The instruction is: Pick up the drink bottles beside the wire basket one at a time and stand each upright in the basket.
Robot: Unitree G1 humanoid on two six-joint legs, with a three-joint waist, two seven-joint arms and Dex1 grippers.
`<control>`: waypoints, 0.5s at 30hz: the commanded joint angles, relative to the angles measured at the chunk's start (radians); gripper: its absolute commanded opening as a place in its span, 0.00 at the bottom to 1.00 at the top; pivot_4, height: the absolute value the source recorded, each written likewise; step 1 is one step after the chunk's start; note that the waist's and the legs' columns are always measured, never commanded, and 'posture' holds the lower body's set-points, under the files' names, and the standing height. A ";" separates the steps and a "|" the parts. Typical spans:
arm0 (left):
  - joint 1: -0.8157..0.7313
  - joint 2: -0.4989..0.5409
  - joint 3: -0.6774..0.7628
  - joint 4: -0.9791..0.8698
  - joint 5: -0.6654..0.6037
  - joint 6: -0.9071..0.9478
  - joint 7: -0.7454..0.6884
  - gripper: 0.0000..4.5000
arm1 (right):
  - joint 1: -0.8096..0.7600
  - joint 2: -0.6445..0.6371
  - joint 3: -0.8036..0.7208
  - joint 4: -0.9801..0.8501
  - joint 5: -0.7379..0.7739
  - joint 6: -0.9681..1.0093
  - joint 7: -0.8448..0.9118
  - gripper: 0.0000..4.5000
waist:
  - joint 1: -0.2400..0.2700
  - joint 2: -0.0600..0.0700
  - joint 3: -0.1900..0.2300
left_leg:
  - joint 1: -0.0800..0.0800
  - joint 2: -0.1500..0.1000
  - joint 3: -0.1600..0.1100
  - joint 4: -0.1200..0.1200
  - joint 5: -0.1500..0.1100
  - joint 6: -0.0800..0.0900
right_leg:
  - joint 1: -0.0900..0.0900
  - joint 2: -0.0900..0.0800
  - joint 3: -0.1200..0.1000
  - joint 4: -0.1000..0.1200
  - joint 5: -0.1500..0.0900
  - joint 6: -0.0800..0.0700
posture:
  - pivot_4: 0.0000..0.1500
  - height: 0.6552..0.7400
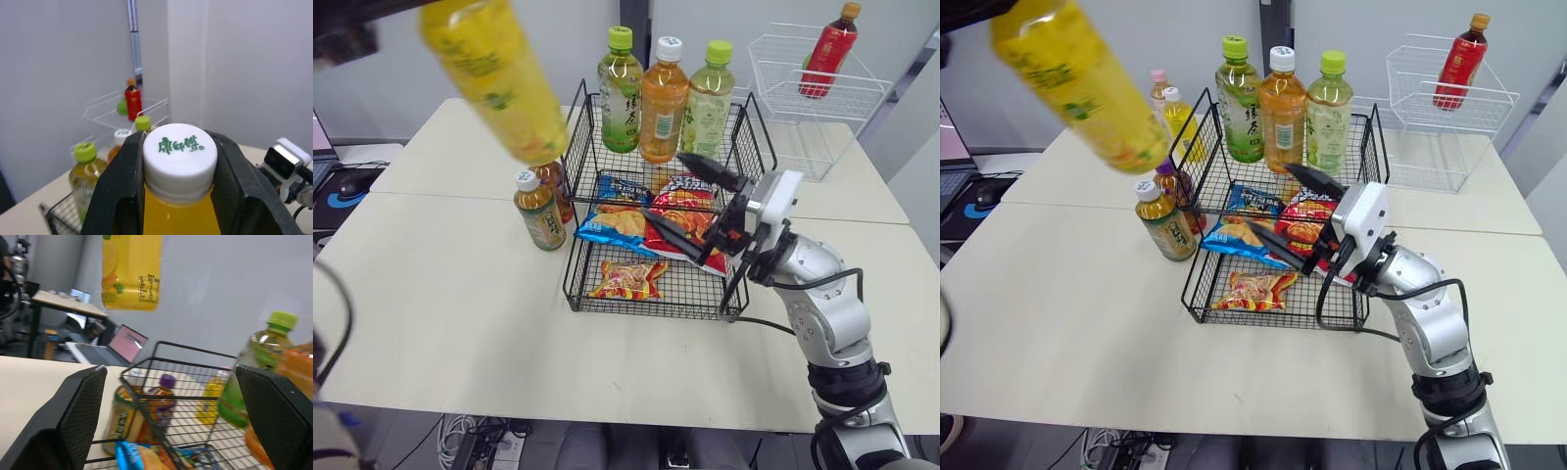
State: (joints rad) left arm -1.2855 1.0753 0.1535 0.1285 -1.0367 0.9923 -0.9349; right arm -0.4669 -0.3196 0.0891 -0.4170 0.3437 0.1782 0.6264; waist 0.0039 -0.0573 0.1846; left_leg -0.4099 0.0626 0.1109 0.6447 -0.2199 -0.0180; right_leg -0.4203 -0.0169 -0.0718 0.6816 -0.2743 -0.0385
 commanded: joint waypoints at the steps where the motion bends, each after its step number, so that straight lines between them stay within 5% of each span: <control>1: -0.090 -0.098 -0.058 0.075 0.115 -0.104 -0.061 0.30 | 0.019 -0.011 -0.043 -0.077 -0.027 -0.011 -0.056 1.00 | -0.004 0.000 0.000 | 0.000 0.000 0.000 0.000 0.000 0.000 | 0.000 0.000 0.000 0.000 0.000 0.000 | 1.00 1.00; 7: -0.141 -0.326 -0.186 0.210 0.348 -0.338 -0.148 0.30 | 0.090 -0.015 -0.059 -0.176 -0.075 0.035 -0.156 1.00 | -0.011 0.000 0.000 | -0.001 0.000 0.000 0.000 0.001 -0.002 | -0.002 0.000 0.001 0.001 0.000 0.000 | 1.00 1.00; 15: -0.151 -0.576 -0.228 0.403 0.499 -0.515 -0.222 0.30 | 0.198 -0.034 -0.056 -0.292 -0.130 0.084 -0.225 1.00 | -0.011 0.001 0.000 | -0.004 0.000 0.000 0.001 0.001 -0.002 | -0.004 0.000 0.001 0.001 0.000 0.000 | 1.00 1.00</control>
State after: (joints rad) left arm -1.3874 0.5041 -0.0994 0.5360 -0.5487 0.5301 -1.1388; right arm -0.2706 -0.3484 0.0524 -0.6510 0.2182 0.2606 0.4193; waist -0.0068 -0.0567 0.1849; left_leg -0.4136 0.0627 0.1112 0.6456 -0.2186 -0.0199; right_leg -0.4242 -0.0164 -0.0711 0.6825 -0.2745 -0.0386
